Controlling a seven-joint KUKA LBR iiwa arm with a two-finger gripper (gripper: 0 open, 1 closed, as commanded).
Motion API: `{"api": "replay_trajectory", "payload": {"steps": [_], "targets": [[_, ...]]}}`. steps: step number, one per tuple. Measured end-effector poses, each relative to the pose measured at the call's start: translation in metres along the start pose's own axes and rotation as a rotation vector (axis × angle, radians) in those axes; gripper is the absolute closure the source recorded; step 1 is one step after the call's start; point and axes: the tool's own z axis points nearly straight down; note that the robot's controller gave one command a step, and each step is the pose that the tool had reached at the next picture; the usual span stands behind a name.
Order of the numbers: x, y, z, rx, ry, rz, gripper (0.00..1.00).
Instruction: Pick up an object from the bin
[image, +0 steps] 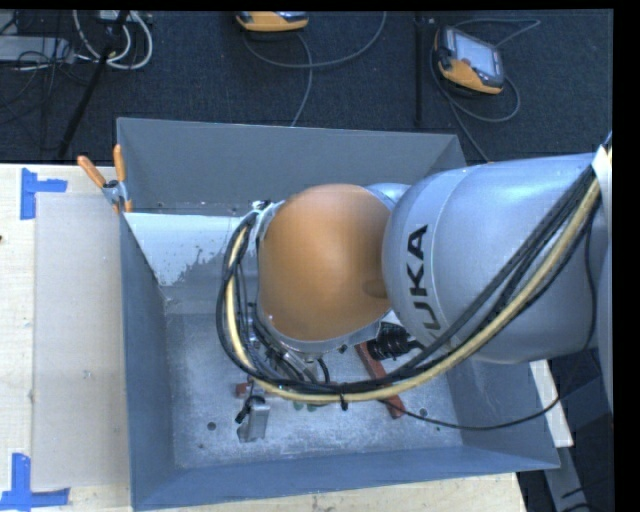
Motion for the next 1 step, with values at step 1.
{"api": "replay_trajectory", "payload": {"steps": [1], "targets": [[0.0029, -0.0430, 0.0404, 0.001, -0.004, -0.114, 0.00]]}}
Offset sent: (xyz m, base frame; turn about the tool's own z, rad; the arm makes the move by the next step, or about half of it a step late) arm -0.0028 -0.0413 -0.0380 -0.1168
